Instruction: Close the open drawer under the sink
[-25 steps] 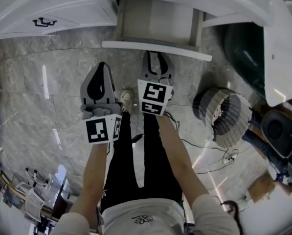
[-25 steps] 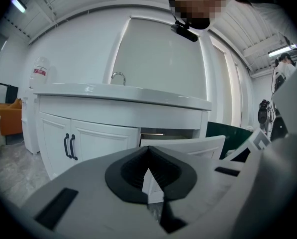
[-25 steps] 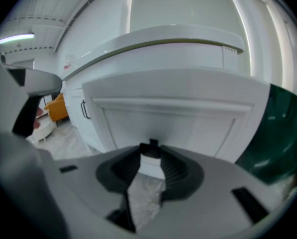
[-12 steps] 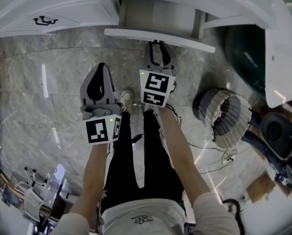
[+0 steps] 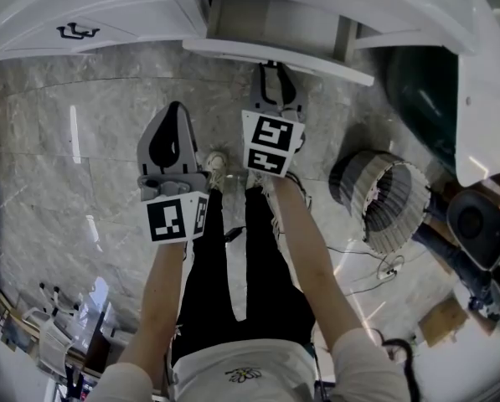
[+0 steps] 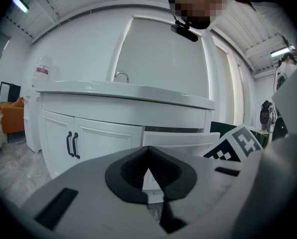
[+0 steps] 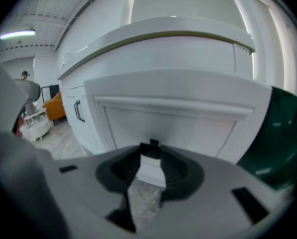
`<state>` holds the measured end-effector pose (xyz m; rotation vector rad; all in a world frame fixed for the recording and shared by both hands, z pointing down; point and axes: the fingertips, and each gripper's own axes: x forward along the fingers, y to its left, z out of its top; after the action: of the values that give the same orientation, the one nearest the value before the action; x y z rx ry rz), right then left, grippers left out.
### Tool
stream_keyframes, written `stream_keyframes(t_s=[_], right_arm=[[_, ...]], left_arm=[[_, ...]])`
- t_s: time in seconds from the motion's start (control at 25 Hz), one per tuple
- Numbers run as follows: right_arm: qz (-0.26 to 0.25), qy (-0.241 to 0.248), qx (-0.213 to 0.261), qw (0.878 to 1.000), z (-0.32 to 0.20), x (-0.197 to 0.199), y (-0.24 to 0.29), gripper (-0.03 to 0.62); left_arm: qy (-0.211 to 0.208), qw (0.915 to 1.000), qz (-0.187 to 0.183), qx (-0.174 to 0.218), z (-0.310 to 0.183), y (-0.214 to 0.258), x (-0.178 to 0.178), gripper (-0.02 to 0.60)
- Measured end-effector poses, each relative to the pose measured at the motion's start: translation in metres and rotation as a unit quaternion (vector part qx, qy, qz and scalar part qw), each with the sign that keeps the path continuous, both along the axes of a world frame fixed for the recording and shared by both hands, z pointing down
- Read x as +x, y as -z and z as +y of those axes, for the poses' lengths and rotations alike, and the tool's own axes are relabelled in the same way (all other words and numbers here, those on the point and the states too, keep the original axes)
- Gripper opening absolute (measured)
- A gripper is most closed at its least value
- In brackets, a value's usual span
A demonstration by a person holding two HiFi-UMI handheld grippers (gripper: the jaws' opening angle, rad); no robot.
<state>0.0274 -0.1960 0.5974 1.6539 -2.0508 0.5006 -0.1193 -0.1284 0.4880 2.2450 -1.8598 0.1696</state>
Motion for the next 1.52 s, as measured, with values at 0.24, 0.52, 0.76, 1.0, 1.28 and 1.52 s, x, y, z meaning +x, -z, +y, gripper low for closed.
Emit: stream_keyframes(t_s=[0.24,0.52,0.76,1.0,1.28,1.52], right_arm=[[0.006,0.004,0.005,1.000,-0.005,0.001,0.001,0.142],[0.006,-0.001,0.006,1.000,-0.022,0.002,0.002,0.142],[0.012,-0.001,0.007,1.000,-0.033,0.004,0.002,0.143],[0.017,-0.001,0.008,1.000,-0.045,0.005,0.003,0.143],[0.018,0.002,0.008,1.000,-0.053,0.005,0.003,0.143],[0.018,0.002,0.010,1.000,-0.061,0.006,0.004,0.143]], left_arm=[[-0.001,1.0000,-0.001,-0.001,-0.001,-0.002,0.000,0.018],[0.002,1.0000,-0.003,-0.001,-0.002,-0.004,-0.004,0.018],[0.009,0.9999,-0.003,-0.004,-0.001,-0.006,-0.010,0.018],[0.015,0.9999,-0.004,-0.007,-0.001,-0.008,-0.016,0.018],[0.016,0.9998,-0.007,-0.007,-0.001,-0.010,-0.017,0.018],[0.018,0.9997,-0.010,-0.012,0.001,-0.014,-0.021,0.018]])
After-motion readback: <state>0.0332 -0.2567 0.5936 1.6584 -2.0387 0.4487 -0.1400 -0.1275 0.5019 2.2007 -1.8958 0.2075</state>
